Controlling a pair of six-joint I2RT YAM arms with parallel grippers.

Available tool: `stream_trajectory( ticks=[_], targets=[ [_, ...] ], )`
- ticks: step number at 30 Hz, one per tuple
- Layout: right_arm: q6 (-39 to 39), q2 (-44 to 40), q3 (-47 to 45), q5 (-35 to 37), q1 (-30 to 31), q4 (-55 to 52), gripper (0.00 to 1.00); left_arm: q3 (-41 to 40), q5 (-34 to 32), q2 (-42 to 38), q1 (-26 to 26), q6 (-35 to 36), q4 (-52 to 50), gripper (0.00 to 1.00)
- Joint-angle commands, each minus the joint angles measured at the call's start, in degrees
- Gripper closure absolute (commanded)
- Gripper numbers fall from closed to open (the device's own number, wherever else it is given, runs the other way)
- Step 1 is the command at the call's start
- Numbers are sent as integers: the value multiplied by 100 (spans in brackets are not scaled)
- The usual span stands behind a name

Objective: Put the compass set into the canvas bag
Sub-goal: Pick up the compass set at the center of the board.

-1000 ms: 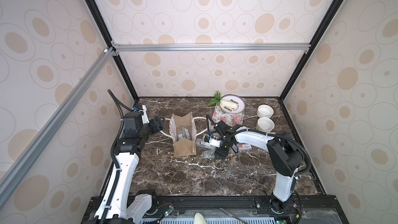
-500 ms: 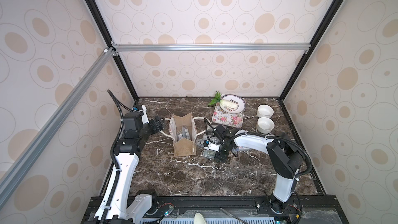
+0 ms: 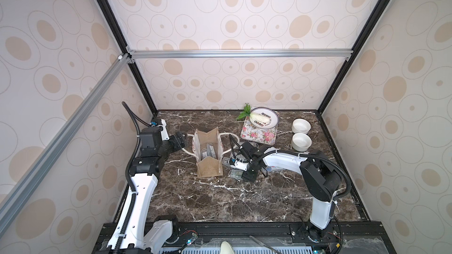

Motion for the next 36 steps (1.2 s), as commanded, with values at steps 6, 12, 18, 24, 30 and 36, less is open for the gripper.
stream_trajectory(
  ticks=[6,12,18,24,30,36],
  targets=[
    [-114,128,-111,69,26,-421,47,178,-67,-103,-25,87,-45,19],
    [-46,-279,-336,90,20,-443,52,167,-60,-104,-25,105,-23,19],
    [-69,-1004,-698,272,11,-517,56,163,-20,-48,-24,87,30,19],
    [101,-1983,-850,500,-30,-872,57,250,0,-44,-32,122,17,19],
    [680,-3105,-655,555,-340,-1214,58,272,-37,-53,-39,171,16,19],
    [1061,-3426,33,494,-589,-1455,58,206,37,42,-32,156,87,19]
  ],
)
